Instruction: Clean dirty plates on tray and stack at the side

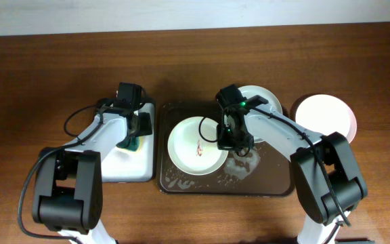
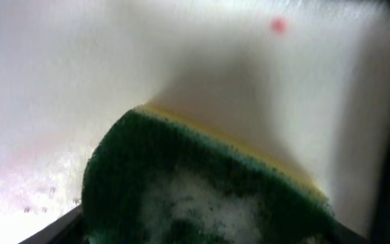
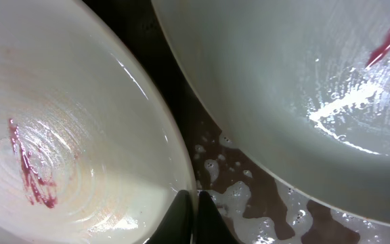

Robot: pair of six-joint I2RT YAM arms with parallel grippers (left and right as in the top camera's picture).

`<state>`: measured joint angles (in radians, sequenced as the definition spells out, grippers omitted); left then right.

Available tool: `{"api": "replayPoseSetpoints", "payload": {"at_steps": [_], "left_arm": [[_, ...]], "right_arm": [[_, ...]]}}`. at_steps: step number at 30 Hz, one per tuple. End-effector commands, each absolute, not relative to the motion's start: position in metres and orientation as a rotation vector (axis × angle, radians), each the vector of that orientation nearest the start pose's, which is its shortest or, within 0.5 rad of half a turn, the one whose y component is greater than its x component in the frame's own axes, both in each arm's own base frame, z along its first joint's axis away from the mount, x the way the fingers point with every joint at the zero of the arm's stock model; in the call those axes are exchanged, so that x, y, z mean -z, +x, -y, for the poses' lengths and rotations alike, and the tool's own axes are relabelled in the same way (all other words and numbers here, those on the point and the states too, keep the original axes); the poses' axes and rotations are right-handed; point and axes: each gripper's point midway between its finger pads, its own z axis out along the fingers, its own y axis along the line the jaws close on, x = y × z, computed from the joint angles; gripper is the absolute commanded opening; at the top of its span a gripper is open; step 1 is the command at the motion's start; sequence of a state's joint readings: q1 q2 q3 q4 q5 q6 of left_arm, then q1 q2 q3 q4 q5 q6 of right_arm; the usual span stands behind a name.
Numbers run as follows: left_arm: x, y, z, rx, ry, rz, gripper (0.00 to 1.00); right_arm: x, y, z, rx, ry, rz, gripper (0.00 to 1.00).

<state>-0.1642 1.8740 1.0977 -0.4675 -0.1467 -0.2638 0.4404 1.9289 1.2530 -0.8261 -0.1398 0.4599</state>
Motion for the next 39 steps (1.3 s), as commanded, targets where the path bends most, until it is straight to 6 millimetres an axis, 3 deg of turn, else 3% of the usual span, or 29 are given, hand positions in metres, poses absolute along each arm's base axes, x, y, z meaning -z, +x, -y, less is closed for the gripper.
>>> {"api": "replayPoseSetpoints", "payload": {"at_steps": [1, 3, 4, 5, 9, 10, 12, 13, 14, 17, 19, 20, 24, 27, 30, 31, 33, 34, 39], "left_arm": [[-0.002, 0.399, 0.039, -0.119, -0.174, -2.763, 0.55], [-0.003, 0.402, 0.039, -0.120, -0.174, -2.752, 0.30], [-0.003, 0.402, 0.036, -0.140, -0.178, -2.747, 0.07], [-0.004, 0.402, 0.032, -0.173, -0.185, -2.740, 0.00], [-0.017, 0.405, 0.025, -0.225, -0.196, -2.706, 0.00], [-0.023, 0.405, 0.025, -0.219, -0.197, -2.695, 0.06], [-0.033, 0.403, 0.025, -0.211, -0.198, -2.684, 0.51], [-0.038, 0.401, 0.027, -0.193, -0.194, -2.689, 0.61], [-0.040, 0.397, 0.030, -0.165, -0.188, -2.702, 0.67], [-0.036, 0.385, 0.037, -0.112, -0.173, -2.760, 0.69], [-0.031, 0.375, 0.039, -0.103, -0.167, -2.807, 0.69], [-0.029, 0.369, 0.038, -0.112, -0.166, -2.835, 0.63], [-0.026, 0.361, 0.036, -0.122, -0.166, -2.865, 0.51], [-0.024, 0.357, 0.037, -0.117, -0.168, -2.879, 0.50], [-0.021, 0.355, 0.036, -0.117, -0.191, -2.884, 0.36], [-0.020, 0.355, 0.036, -0.116, -0.201, -2.883, 0.26], [-0.021, 0.357, 0.037, -0.113, -0.201, -2.876, 0.15], [-0.021, 0.357, 0.037, -0.114, -0.201, -2.876, 0.02], [-0.028, 0.360, 0.037, -0.105, -0.202, -2.854, 0.00]], "right_arm": [[-0.011, 0.310, -0.171, -0.213, 0.002, -3.135, 0.04], [-0.011, 0.310, -0.171, -0.213, 0.002, -3.136, 0.04], [-0.011, 0.310, -0.171, -0.213, 0.002, -3.136, 0.04], [-0.011, 0.310, -0.171, -0.213, 0.002, -3.136, 0.04], [-0.011, 0.309, -0.170, -0.210, 0.001, -3.140, 0.04], [-0.011, 0.309, -0.171, -0.211, 0.002, -3.140, 0.04], [-0.011, 0.309, -0.171, -0.211, 0.002, -3.140, 0.04], [-0.011, 0.309, -0.171, -0.210, 0.002, -3.140, 0.04], [-0.011, 0.308, -0.170, -0.210, 0.002, -3.140, 0.04], [-0.011, 0.308, -0.170, -0.208, 0.002, -3.144, 0.04], [-0.011, 0.307, -0.170, -0.206, 0.003, -3.147, 0.04], [-0.011, 0.307, -0.170, -0.206, 0.002, -3.147, 0.04], [-0.011, 0.307, -0.170, -0.206, 0.003, -3.147, 0.04], [-0.011, 0.306, -0.169, -0.204, 0.003, -3.150, 0.04], [-0.011, 0.305, -0.169, -0.201, 0.004, -3.154, 0.04], [-0.011, 0.305, -0.169, -0.200, 0.004, -3.155, 0.04], [-0.011, 0.305, -0.169, -0.200, 0.004, -3.156, 0.04], [-0.011, 0.304, -0.169, -0.200, 0.004, -3.157, 0.04], [-0.011, 0.302, -0.167, -0.193, 0.005, -3.166, 0.03]]}}
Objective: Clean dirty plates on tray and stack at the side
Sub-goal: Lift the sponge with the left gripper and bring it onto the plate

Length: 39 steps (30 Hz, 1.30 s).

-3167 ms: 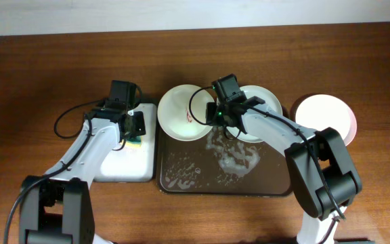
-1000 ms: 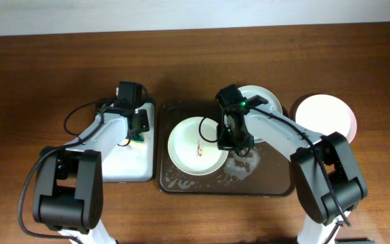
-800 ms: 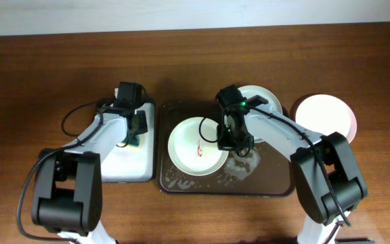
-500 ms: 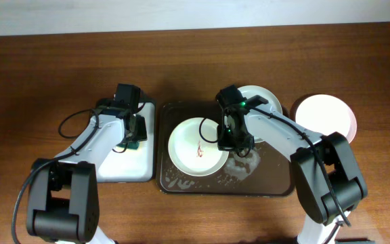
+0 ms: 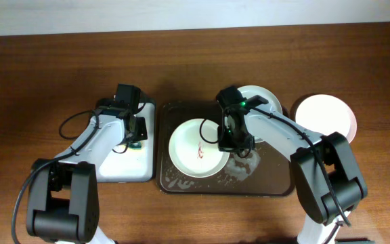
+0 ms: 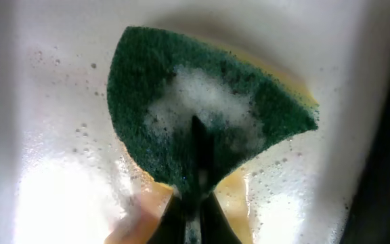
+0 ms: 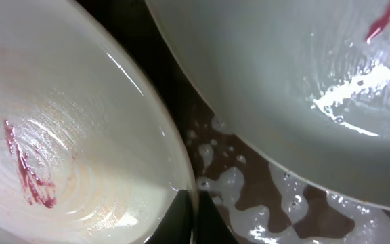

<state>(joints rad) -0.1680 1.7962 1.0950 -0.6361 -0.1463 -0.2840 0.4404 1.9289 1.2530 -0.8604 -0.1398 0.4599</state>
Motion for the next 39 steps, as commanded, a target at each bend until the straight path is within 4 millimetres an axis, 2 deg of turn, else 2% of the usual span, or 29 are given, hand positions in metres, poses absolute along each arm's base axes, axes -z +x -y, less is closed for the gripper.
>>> {"api": "replayPoseSetpoints", "payload": {"at_steps": [1, 2, 8, 11, 14, 17, 22, 27, 34, 39], "left_arm": [[-0.034, 0.362, 0.038, -0.098, -0.203, -2.837, 0.00], [-0.039, 0.363, 0.038, -0.093, -0.203, -2.824, 0.00], [-0.099, 0.368, 0.044, 0.003, -0.198, -2.671, 0.00], [-0.122, 0.364, 0.065, 0.185, -0.162, -2.633, 0.00], [-0.126, 0.360, 0.083, 0.343, -0.171, -2.640, 0.00], [-0.120, 0.353, 0.102, 0.471, -0.206, -2.675, 0.00], [-0.099, 0.343, 0.134, 0.532, -0.196, -2.758, 0.00], [-0.077, 0.330, 0.182, 0.629, -0.096, -2.830, 0.00], [-0.045, 0.312, 0.228, 0.666, -0.193, -2.920, 0.00], [-0.030, 0.311, 0.258, 0.707, -0.183, -2.910, 0.00]], "right_arm": [[-0.011, 0.302, -0.167, -0.193, 0.005, -3.167, 0.04], [-0.011, 0.302, -0.167, -0.193, 0.005, -3.167, 0.04], [-0.011, 0.302, -0.167, -0.193, 0.005, -3.166, 0.04], [-0.011, 0.302, -0.168, -0.193, 0.005, -3.166, 0.04], [-0.011, 0.302, -0.168, -0.193, 0.005, -3.166, 0.04], [-0.011, 0.303, -0.168, -0.195, 0.006, -3.164, 0.04], [-0.011, 0.304, -0.168, -0.199, 0.005, -3.160, 0.04], [-0.011, 0.304, -0.169, -0.203, 0.005, -3.161, 0.04], [-0.011, 0.304, -0.169, -0.203, 0.005, -3.161, 0.04], [-0.011, 0.304, -0.169, -0.203, 0.005, -3.161, 0.04]]}}
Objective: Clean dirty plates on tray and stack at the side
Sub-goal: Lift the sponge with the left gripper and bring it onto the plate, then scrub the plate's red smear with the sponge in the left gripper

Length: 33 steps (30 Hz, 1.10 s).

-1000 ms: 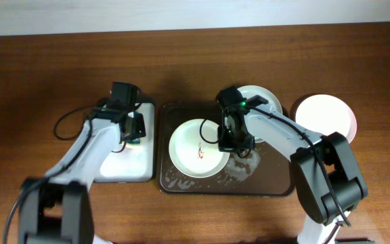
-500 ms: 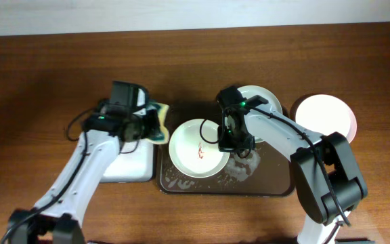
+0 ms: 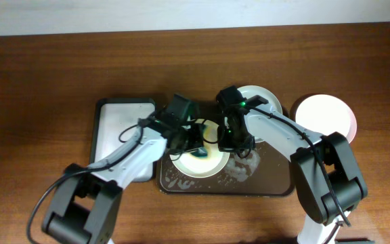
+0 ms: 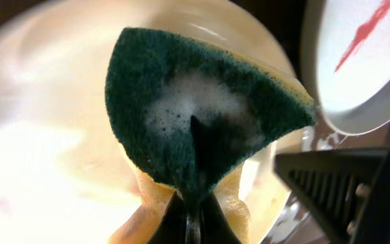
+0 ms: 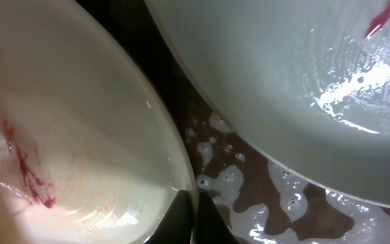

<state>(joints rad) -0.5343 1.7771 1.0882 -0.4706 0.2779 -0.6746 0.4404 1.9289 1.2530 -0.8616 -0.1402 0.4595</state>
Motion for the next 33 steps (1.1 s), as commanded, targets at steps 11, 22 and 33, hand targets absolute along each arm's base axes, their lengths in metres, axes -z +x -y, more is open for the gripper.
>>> {"api": "replayPoseSetpoints", "payload": {"at_steps": [11, 22, 33], "left_arm": [[0.010, 0.323, 0.192, 0.089, -0.319, -2.855, 0.00], [-0.048, 0.340, 0.187, 0.086, -0.058, -2.747, 0.00], [-0.051, 0.320, 0.206, 0.312, -0.192, -2.810, 0.00]], "right_arm": [[-0.011, 0.302, -0.169, -0.206, 0.004, -3.167, 0.04], [-0.011, 0.301, -0.168, -0.201, 0.006, -3.173, 0.04], [-0.011, 0.301, -0.168, -0.201, 0.006, -3.173, 0.04]]}}
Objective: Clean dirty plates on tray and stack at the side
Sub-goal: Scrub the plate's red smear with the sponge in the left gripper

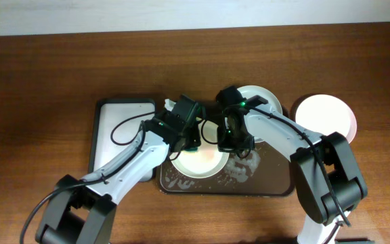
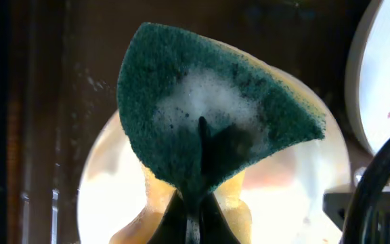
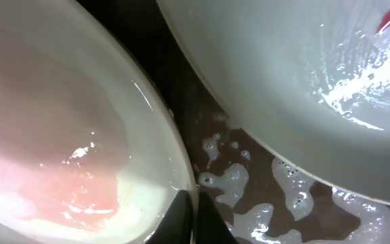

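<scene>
A white plate (image 1: 202, 160) lies at the middle of the dark brown tray (image 1: 276, 186); its bowl is wet with a pink smear (image 3: 53, 183). My right gripper (image 3: 193, 203) is shut on that plate's right rim. My left gripper (image 2: 196, 220) is shut on a soapy green-and-yellow sponge (image 2: 208, 135), held above the plate's far left rim (image 1: 181, 132). A second white plate (image 1: 261, 98) with a red streak sits at the tray's far right corner.
An empty white soap tray (image 1: 120, 139) with a dark rim stands left of the brown tray. A clean white plate (image 1: 327, 115) rests on the wooden table at the right. Foam patches (image 3: 276, 203) lie on the tray floor between the two plates.
The left gripper with the sponge has moved from over the plate's middle to its far left rim. The red streaks in the plate have become a pale pink wet smear.
The left gripper was down at the sponge in the white soap tray, then shut on it there. It then held the sponge over the streaked plate, and now the streak is smeared pink. The right gripper stayed shut on the plate's rim throughout.
</scene>
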Robot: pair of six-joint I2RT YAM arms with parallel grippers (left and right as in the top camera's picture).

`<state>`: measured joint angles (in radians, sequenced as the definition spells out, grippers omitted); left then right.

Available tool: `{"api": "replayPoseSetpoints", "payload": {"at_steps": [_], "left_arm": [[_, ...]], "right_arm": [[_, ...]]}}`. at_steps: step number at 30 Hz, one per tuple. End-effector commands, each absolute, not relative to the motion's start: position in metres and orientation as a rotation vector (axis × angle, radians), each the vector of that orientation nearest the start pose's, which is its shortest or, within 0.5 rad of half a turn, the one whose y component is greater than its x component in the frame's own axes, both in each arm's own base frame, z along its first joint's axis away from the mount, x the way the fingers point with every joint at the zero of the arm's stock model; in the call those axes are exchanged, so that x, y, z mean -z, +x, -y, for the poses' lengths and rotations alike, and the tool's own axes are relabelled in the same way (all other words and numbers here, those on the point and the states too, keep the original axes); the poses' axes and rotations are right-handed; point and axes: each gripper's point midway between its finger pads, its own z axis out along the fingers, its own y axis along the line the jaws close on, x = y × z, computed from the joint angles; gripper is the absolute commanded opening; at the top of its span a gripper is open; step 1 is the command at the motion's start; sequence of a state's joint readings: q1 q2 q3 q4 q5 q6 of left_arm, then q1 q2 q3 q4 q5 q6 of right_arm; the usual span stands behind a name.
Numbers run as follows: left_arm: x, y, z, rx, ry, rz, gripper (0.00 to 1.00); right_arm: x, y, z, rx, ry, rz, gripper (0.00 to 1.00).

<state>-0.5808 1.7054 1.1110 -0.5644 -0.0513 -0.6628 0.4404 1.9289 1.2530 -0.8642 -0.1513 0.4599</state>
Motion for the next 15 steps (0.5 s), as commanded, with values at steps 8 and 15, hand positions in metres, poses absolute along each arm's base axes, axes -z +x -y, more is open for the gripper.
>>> {"api": "replayPoseSetpoints", "payload": {"at_steps": [8, 15], "left_arm": [[-0.013, 0.306, 0.223, 0.302, -0.120, -2.894, 0.00], [-0.008, 0.327, 0.165, -0.119, -0.190, -2.770, 0.00]], "right_arm": [[-0.011, 0.301, -0.168, -0.201, 0.006, -3.174, 0.04], [-0.011, 0.299, -0.167, -0.196, 0.007, -3.181, 0.04]]}}
